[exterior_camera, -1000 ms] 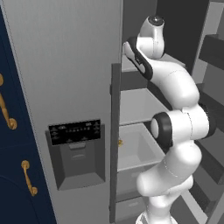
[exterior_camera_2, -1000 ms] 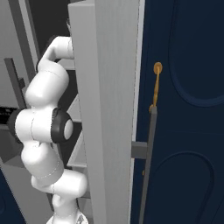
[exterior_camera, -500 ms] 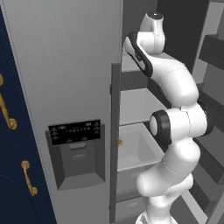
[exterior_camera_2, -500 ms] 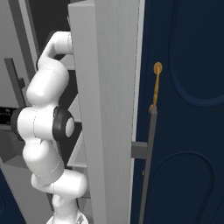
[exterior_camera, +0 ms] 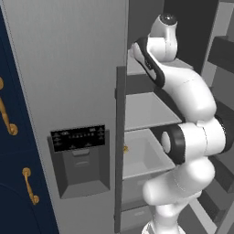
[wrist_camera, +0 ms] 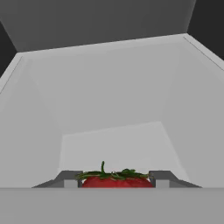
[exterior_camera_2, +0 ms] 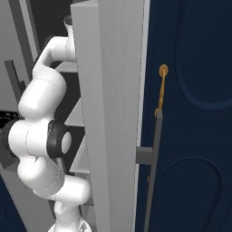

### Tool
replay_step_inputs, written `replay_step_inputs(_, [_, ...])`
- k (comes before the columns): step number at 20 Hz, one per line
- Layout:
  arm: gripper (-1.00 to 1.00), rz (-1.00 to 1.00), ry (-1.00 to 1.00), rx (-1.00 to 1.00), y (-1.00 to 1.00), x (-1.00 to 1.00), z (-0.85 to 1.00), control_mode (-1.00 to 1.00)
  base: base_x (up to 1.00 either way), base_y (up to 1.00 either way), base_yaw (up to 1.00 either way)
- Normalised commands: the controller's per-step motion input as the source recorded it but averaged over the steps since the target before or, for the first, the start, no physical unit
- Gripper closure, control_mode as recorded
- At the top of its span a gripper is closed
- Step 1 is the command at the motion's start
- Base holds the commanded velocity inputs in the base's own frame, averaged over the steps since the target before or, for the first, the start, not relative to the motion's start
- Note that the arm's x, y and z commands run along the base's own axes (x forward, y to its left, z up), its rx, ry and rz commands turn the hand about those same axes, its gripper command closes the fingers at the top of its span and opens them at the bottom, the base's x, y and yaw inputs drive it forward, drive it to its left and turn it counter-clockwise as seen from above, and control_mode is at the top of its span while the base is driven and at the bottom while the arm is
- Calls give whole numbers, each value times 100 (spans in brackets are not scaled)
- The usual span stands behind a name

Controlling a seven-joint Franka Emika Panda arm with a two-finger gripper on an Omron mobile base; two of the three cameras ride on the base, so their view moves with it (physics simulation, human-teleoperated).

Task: Take the strawberry from the fridge and place it on top of the pancake, located on the dining counter.

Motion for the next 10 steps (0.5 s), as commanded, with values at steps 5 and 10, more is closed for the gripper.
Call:
replay_step_inputs(5, [100,0,-15,0,1,-60,8,-100,0,0,0])
replay_step_inputs(10, [100,-1,-2,0,0,-100,14,-100,0,0,0])
